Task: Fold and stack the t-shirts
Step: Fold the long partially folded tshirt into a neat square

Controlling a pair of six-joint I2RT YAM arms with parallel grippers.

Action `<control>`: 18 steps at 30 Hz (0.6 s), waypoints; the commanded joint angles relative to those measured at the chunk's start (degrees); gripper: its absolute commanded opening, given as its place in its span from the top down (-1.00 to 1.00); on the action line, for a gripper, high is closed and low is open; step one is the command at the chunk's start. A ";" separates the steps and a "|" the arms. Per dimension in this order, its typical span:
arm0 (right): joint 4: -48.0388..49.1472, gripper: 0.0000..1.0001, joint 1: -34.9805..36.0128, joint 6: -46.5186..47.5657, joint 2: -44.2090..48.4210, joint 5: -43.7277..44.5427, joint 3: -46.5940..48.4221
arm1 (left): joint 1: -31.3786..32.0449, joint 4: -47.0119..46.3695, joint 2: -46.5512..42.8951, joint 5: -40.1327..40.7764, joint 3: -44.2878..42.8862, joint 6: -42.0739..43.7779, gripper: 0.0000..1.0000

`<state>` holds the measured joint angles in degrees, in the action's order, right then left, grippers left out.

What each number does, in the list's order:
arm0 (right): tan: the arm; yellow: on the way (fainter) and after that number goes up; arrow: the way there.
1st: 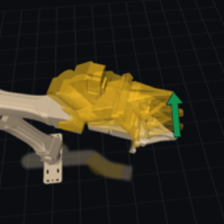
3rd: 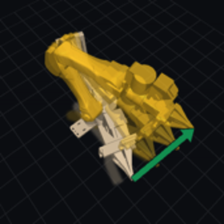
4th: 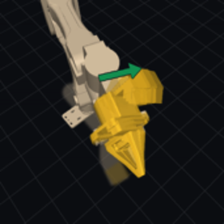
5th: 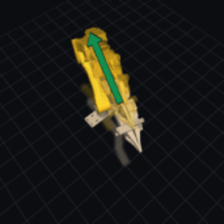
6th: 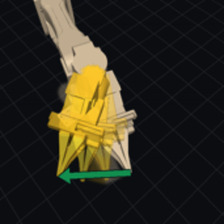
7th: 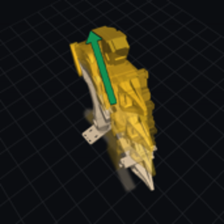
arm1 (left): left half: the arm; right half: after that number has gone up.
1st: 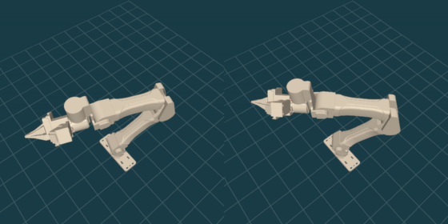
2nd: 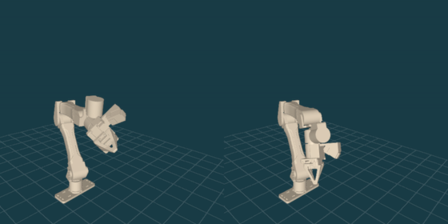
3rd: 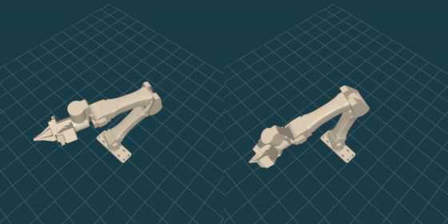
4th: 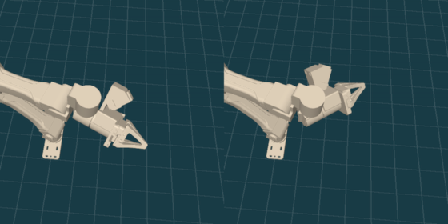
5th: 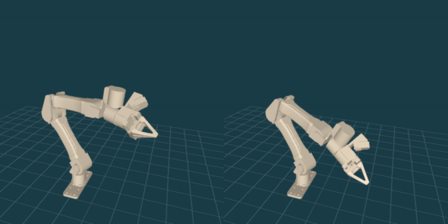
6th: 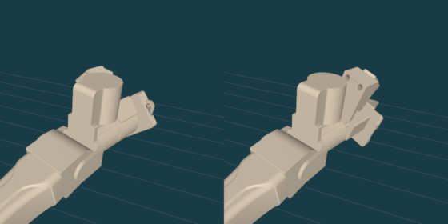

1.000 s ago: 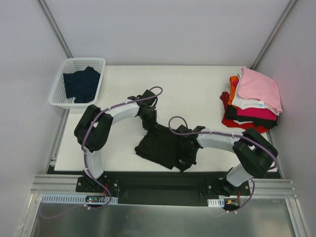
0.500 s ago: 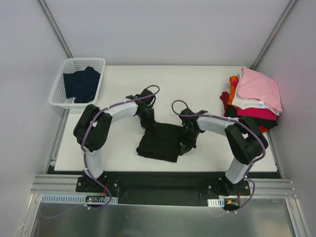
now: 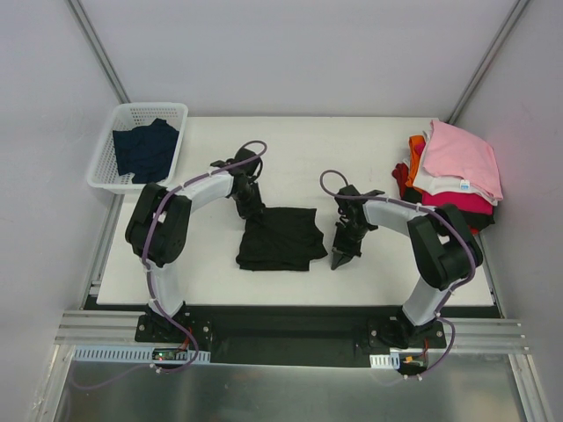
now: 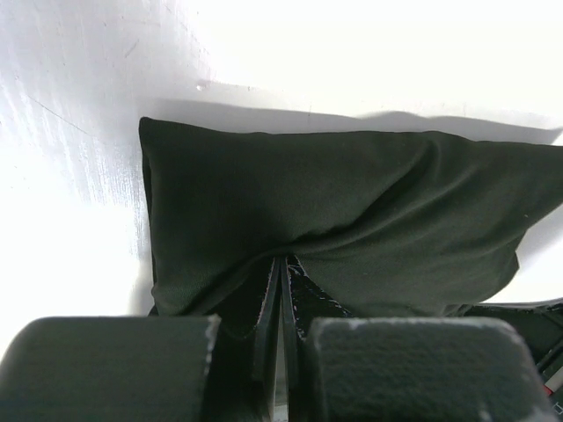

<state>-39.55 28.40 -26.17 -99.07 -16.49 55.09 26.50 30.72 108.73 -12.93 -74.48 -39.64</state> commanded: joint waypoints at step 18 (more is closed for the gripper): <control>-9.05 -0.53 -2.30 6.31 19.25 3.12 1.51 | 0.13 4.17 -16.59 4.40 -4.45 -1.14 -0.79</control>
<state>-43.55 26.28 -21.69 -86.19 -15.25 54.96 26.28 33.12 100.95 -10.81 -75.75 -39.94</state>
